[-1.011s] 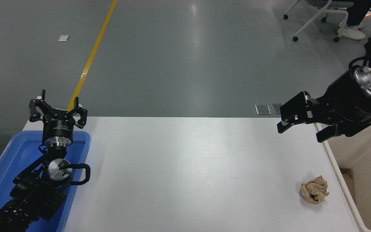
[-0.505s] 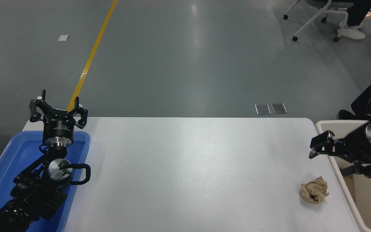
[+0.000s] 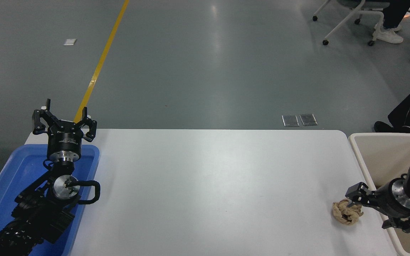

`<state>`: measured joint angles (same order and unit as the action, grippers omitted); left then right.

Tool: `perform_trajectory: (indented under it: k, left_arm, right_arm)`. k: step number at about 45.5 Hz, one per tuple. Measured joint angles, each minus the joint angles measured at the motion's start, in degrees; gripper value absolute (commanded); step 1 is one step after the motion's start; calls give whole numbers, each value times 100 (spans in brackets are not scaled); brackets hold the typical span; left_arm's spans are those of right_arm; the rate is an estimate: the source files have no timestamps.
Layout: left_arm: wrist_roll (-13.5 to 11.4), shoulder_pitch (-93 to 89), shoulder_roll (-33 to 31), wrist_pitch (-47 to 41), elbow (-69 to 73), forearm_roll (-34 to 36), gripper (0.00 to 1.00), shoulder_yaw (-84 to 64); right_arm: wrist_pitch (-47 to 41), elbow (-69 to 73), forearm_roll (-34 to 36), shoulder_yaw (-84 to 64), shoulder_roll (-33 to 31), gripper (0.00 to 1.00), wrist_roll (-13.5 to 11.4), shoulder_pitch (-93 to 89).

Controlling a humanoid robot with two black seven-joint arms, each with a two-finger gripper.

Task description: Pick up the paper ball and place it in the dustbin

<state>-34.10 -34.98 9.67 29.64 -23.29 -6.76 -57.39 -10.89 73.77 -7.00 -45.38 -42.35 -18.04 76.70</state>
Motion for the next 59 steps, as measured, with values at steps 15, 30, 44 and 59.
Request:
perform_trajectory:
  k: [15,30,44,59]
  left_arm:
    - [0,0,-1,0,0,0,99,0]
    - [0,0,-1,0,0,0,99,0]
    - [0,0,-1,0,0,0,99,0]
    - [0,0,0,0,0,0,99,-1]
  right_arm:
    - [326,-781,228,636,507,95,17,-791]
    - [514,-1681,281,888,972,79,21,-1431]
    - [571,-1978,255,937,1116,2,23,-1660]
    - [546,-2027,238,941,1169,0,22,-1602]
